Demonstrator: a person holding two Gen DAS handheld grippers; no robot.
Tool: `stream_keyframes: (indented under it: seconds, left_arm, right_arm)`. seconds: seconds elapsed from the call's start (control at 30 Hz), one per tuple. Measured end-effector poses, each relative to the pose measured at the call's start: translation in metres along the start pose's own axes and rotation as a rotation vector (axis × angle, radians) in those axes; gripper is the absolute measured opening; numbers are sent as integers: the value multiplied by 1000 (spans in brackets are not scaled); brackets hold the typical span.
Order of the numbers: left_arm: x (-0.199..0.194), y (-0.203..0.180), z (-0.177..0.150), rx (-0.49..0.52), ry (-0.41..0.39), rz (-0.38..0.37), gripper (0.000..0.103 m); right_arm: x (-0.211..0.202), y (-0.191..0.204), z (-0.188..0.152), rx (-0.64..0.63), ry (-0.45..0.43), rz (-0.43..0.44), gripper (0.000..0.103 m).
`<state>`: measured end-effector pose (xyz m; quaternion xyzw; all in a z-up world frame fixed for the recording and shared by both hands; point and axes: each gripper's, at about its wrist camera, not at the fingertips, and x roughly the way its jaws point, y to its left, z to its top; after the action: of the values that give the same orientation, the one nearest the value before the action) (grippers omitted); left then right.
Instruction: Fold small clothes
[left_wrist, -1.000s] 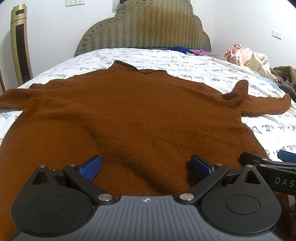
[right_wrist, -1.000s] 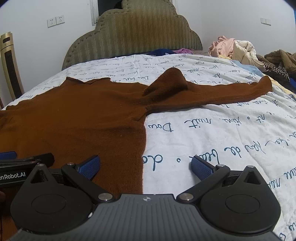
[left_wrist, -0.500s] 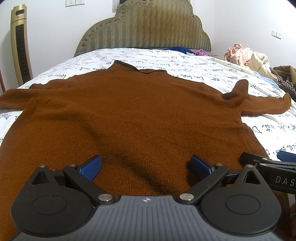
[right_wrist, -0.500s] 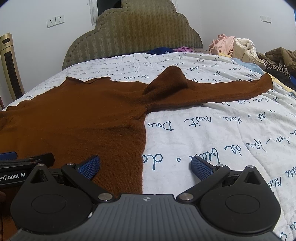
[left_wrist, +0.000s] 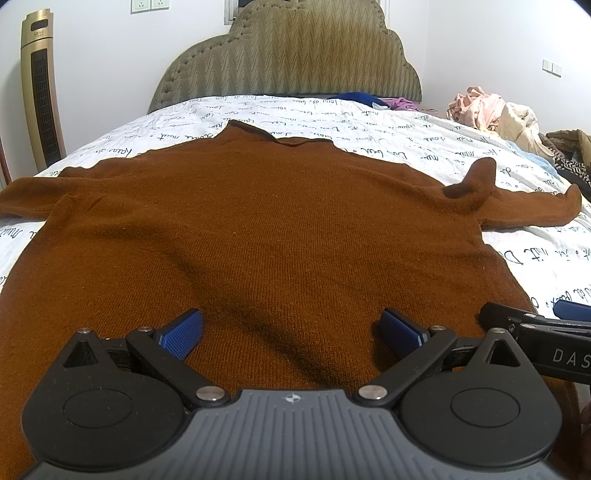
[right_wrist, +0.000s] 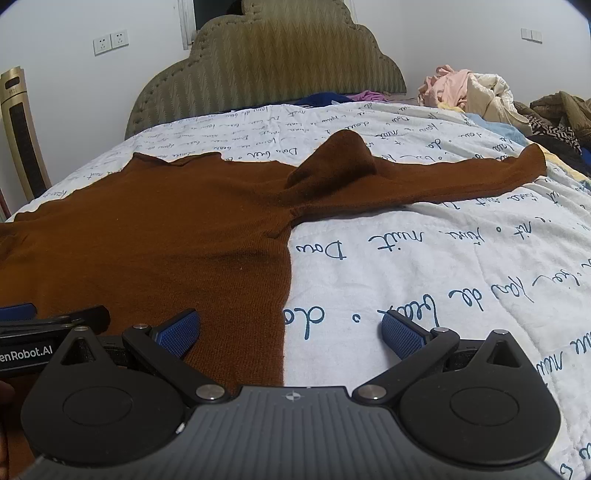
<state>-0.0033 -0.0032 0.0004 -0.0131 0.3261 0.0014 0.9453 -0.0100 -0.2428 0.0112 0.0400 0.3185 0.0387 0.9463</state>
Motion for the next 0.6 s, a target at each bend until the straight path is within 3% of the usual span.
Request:
stream_keyframes:
  seconds: [0.4,0.6]
  left_arm:
    - [0,0,0,0,0,-1,103]
    - [0,0,0,0,1,-1,103]
  right_arm:
    - [-1,1,0,1,-4,1,103]
    - [-3,-9,6,24,14,41,103]
